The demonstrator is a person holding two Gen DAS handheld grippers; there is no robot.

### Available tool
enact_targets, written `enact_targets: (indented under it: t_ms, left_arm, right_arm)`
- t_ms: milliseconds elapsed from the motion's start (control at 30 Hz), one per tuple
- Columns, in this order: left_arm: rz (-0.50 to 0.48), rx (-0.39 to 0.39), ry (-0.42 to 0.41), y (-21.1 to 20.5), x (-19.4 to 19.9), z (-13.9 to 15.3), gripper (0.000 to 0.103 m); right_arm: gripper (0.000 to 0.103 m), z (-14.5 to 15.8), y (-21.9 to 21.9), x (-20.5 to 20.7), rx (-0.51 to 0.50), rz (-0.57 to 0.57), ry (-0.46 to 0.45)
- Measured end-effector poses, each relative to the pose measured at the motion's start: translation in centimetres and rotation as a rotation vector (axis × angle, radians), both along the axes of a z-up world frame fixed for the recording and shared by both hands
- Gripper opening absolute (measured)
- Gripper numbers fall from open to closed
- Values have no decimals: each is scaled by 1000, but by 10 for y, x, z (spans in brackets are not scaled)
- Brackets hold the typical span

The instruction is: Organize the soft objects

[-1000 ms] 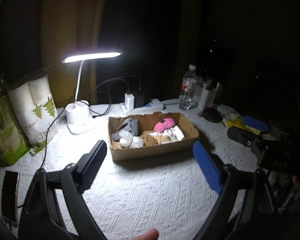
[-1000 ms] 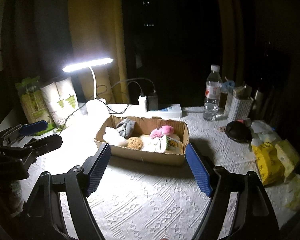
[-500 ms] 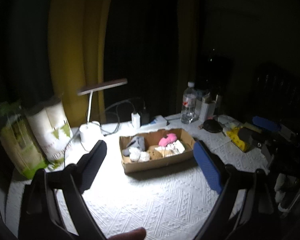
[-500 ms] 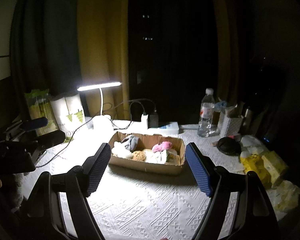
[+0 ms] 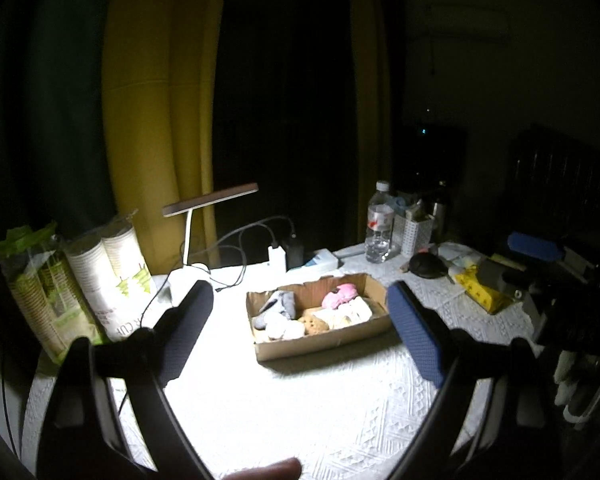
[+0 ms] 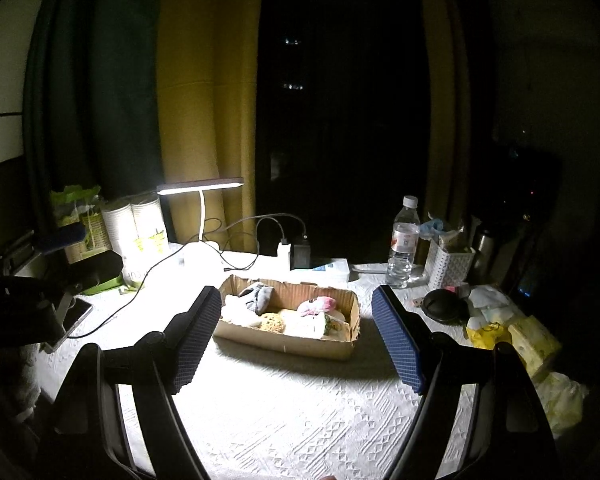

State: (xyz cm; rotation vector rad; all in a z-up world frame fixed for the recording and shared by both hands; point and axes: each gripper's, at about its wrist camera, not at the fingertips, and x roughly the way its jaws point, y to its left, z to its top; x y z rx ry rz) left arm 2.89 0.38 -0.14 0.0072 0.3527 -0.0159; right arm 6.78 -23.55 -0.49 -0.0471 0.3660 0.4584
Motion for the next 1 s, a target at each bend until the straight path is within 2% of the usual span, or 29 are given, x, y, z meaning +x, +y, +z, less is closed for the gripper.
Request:
enact_targets:
  t_ms: [1000]
  left_arm:
    - [-4, -3, 2, -1, -3, -1, 90]
  right_arm:
    - [80, -5, 2, 0, -8, -1, 6]
